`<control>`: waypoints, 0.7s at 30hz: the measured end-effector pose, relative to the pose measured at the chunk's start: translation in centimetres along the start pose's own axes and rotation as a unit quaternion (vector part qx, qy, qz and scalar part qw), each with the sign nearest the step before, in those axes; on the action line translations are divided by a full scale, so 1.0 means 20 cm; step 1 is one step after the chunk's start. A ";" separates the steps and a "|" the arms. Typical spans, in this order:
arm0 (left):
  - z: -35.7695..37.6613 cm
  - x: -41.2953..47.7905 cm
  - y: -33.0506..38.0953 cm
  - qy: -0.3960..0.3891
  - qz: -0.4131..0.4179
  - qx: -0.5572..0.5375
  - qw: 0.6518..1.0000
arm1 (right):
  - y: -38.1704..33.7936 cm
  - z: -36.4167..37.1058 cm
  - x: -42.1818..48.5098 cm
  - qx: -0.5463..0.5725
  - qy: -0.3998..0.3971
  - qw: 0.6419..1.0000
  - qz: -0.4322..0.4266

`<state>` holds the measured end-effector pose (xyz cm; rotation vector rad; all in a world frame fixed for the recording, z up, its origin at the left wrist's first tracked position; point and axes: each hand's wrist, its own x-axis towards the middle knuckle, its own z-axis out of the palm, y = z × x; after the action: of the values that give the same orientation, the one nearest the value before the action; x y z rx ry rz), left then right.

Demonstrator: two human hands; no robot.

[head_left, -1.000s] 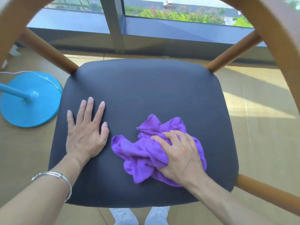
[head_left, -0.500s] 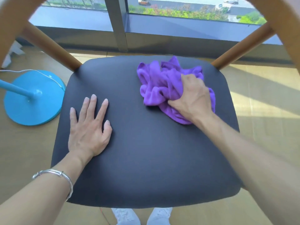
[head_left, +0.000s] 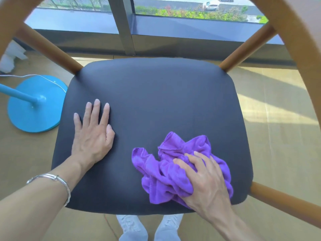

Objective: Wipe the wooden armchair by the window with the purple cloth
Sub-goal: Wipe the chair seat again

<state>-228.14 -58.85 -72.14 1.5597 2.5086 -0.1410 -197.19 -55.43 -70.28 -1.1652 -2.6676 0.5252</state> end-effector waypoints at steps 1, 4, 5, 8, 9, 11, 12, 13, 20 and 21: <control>-0.01 -0.02 0.04 -0.002 0.010 -0.005 1.000 | 0.00 -0.01 0.02 0.009 0.011 1.000 0.007; 0.00 -0.05 0.20 -0.010 0.038 -0.014 0.999 | 0.06 -0.04 0.20 0.010 0.052 0.998 0.038; 0.00 -0.04 0.25 -0.011 0.034 -0.019 0.999 | 0.08 -0.05 0.29 0.010 0.060 0.997 0.052; -0.02 0.00 0.35 -0.008 0.021 -0.036 0.999 | 0.20 -0.09 0.65 0.020 0.066 0.991 0.112; -0.01 0.02 0.38 -0.004 0.032 -0.038 0.999 | 0.25 -0.10 0.78 0.007 0.056 0.990 0.128; 0.00 0.04 0.43 0.001 0.061 -0.035 0.998 | 0.37 -0.13 1.01 -0.027 0.027 0.988 0.150; 0.00 0.04 0.45 0.003 0.065 -0.033 0.997 | 0.42 -0.15 1.09 -0.034 0.014 0.987 0.157; 0.00 0.05 0.47 0.005 0.063 -0.030 0.998 | 0.46 -0.17 1.13 -0.029 0.005 0.987 0.161; 0.02 0.05 0.46 0.005 0.044 -0.002 0.999 | 0.45 -0.19 0.85 0.033 0.040 0.984 0.171; 0.02 0.05 0.47 0.000 0.037 -0.005 0.999 | 0.43 -0.20 0.79 0.037 0.039 0.982 0.179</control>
<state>-220.19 -53.85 -72.50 1.6470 2.4437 -0.1167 -200.81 -37.43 -69.54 -1.6179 -2.3583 0.6130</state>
